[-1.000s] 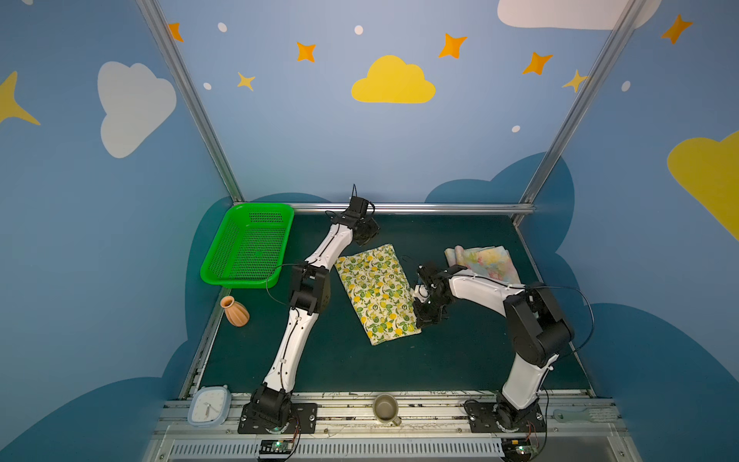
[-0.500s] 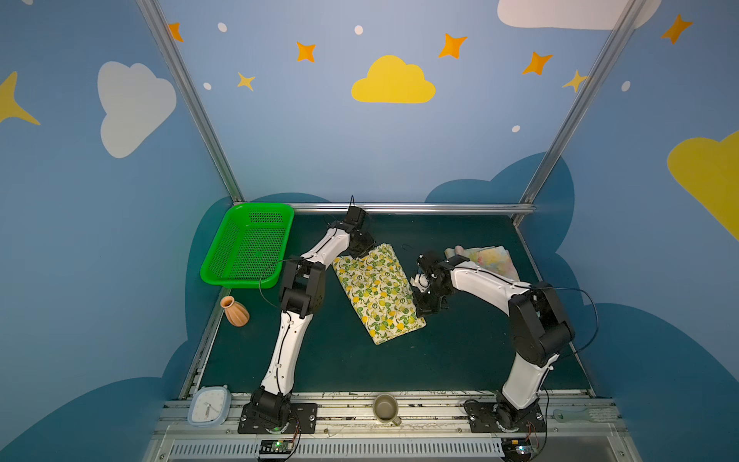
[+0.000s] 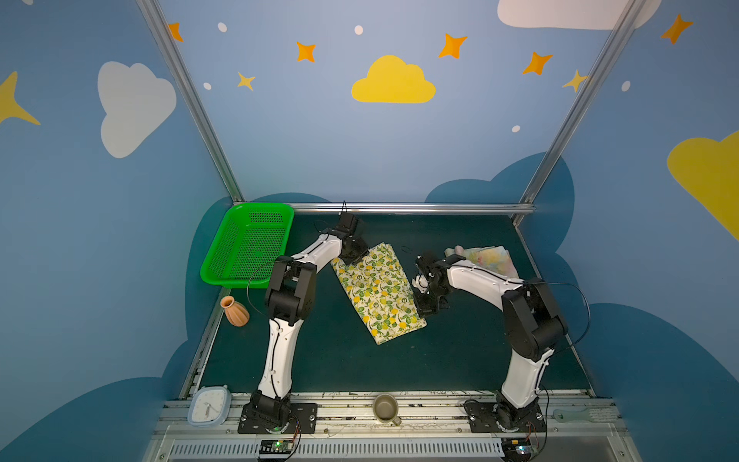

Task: Fold and stack skirts
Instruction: Fold the skirt at the center of the table, then rotate the skirt at the center of the table.

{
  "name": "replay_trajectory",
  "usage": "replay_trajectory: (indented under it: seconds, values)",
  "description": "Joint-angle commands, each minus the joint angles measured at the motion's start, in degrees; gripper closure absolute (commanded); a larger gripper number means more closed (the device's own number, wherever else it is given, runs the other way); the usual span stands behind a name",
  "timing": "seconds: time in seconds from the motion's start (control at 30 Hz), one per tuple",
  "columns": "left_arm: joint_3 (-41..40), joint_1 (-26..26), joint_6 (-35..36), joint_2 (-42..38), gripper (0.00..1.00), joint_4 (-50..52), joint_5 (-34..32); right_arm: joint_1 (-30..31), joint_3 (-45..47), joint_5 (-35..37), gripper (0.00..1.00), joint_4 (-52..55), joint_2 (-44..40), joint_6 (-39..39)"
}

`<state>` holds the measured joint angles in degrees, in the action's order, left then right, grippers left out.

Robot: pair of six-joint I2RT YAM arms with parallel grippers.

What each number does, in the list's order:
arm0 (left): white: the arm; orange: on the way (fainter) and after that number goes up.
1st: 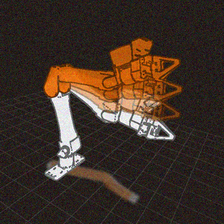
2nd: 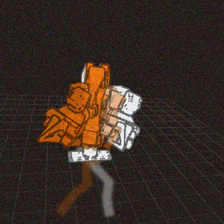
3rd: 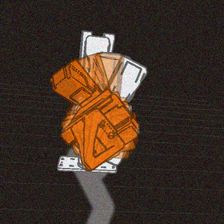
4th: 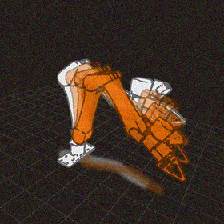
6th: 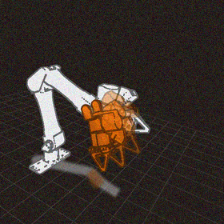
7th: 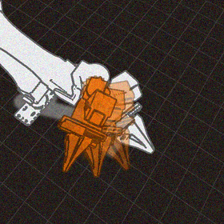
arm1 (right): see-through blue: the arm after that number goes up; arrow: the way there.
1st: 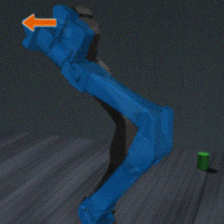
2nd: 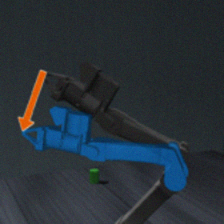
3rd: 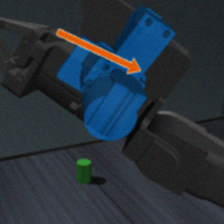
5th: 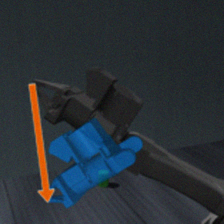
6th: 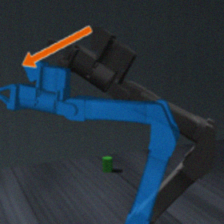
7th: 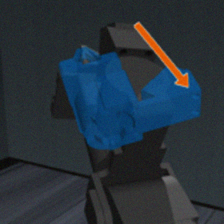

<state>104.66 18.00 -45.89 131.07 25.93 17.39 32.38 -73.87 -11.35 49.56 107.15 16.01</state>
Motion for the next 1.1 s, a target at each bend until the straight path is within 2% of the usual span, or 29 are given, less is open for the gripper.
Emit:
replay_trajectory:
  seconds: [0.0, 0.57, 0.6, 0.67, 0.7, 0.77, 0.9, 1.07]
  values:
    - [0.2, 0.1, 0.8, 0.1, 0.65, -0.6, 1.1, -0.2, 1.2, 1.6, 1.0, 1.1, 0.5, 1.2]
    - [2.9, 0.3, 2.2, 3.4, 0.65, 0.6, 0.6, 0.1, 2.5, 1.9, 1.0, 2.2, -0.3, 3.5]
    - [3.2, 0.2, 2.4, 3.6, 0.65, 1.0, 0.7, 0.1, 2.3, 2.5, 0.96, 2.7, -0.4, 3.7]
    - [3.4, 0.3, 2.6, 3.9, 0.65, 1.6, 0.5, 0.1, 2.0, 3.0, 0.78, 3.3, -1.6, 4.0]
    - [3.3, 0.3, 2.7, 3.9, 0.65, 2.0, 0.4, 0.2, 1.9, 3.1, 0.73, 3.6, -2.3, 4.1]
    - [3.1, 0.2, 3.0, 4.0, 0.65, 2.8, 0.4, 0.5, 1.2, 4.0, 0.69, 4.4, -4.4, 4.6]
    - [0.8, -0.1, 3.2, 3.0, 0.66, 3.2, -0.4, 3.2, -0.9, 5.2, 0.69, 5.6, -6.5, 5.2]
    - [-2.9, -0.4, 3.2, 1.4, 0.66, 3.1, -0.8, 8.5, -4.3, 4.6, 0.75, 4.9, -2.7, 5.9]
